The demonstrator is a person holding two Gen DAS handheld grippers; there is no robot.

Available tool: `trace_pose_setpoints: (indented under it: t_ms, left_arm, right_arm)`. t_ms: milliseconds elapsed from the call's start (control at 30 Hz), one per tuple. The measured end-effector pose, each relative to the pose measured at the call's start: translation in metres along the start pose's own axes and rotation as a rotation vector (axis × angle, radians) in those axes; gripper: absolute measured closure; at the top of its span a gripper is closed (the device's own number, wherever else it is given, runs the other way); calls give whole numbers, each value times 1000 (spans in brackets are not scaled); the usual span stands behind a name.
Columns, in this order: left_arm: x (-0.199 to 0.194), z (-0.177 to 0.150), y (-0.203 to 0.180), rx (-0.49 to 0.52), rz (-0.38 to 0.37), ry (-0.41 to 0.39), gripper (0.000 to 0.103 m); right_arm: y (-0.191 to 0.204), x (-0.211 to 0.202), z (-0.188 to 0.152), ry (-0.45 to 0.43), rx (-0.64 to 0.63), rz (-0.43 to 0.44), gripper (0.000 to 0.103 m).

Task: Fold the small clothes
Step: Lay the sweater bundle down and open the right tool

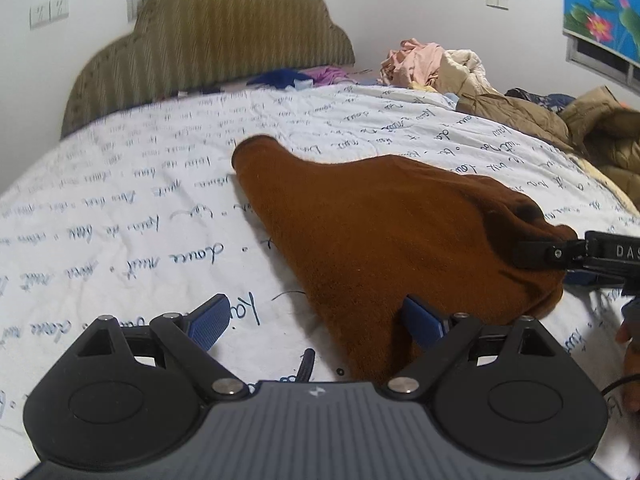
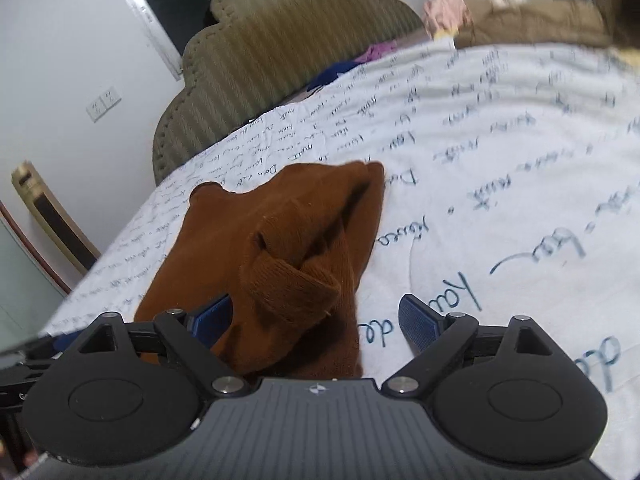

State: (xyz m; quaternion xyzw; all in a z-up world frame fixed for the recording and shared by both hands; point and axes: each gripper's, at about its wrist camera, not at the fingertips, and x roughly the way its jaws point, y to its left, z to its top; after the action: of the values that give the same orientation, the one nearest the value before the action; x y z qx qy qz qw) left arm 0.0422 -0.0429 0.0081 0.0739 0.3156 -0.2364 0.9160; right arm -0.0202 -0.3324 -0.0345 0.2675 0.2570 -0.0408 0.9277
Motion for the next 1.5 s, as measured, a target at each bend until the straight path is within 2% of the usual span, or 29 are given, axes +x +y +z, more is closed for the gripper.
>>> trace_pose_setpoints:
  t_ms: [167,267,333,367,467,533,600,633,667,700,767,867,967,1100,1167,1233,1300,1367,1433,1500]
  left_arm:
    - [10,0,6,-73,-66,43,9]
    - [20,-2,12,-155,-169,86,9]
    - [31,-5,19,-236,-264,129,8]
    - [36,-6,22,-279,-292,137,2]
    - [44,-5,31,-380,-362,110,0]
    - [53,-4,36,-435,-427,118,1]
    - [57,-5,37,-466,-465,126,9]
    - [57,-6,36,-458,-464,133,34]
    - [58,-7,34,-442,-441,149,63]
    - [58,-9,34,-429,-418,154,69]
    - [53,-16,43,-475,-425,125,81]
    - [39,-17,48,-473,-373,80,84]
    - [20,-17,42,-401,-297,35,85]
    - [0,-22,36,-305,-268,32,85]
    - [-4,-26,32,-277,-218,53,81]
    - [-12,-25,27,-248,-176,38,78]
    - [-21,-22,25,-226,-123,16,65]
    - [-29,-17,22,-185,-36,-41,35]
    - [-34,-14,20,-148,93,-115,20]
    - [-29,-9,17,-95,218,-135,19]
  right_arm:
    - [-4,3,1,11,16,30,14]
    - [-3,7,1,23,16,47,13]
    - [-4,9,2,30,29,71,13]
    - [-6,11,3,35,42,89,13]
    - [-8,18,7,52,83,148,14]
    - [-6,24,8,62,96,177,22]
    - [-3,32,8,70,114,172,52]
    - [-2,36,7,77,128,163,59]
    - [-3,39,5,80,145,168,67]
    - [-4,40,3,84,176,187,71]
    - [-7,41,-1,89,213,212,74]
    - [-2,37,-5,107,215,242,76]
    - [9,32,-11,136,202,289,77]
    - [22,18,-22,160,145,319,77]
    - [23,12,-25,158,117,281,72]
    - [21,7,-24,142,119,255,66]
    - [17,5,-18,117,142,234,54]
    - [14,5,-9,95,153,215,48]
    - [12,10,-2,84,164,210,44]
    - [11,19,1,78,175,209,39]
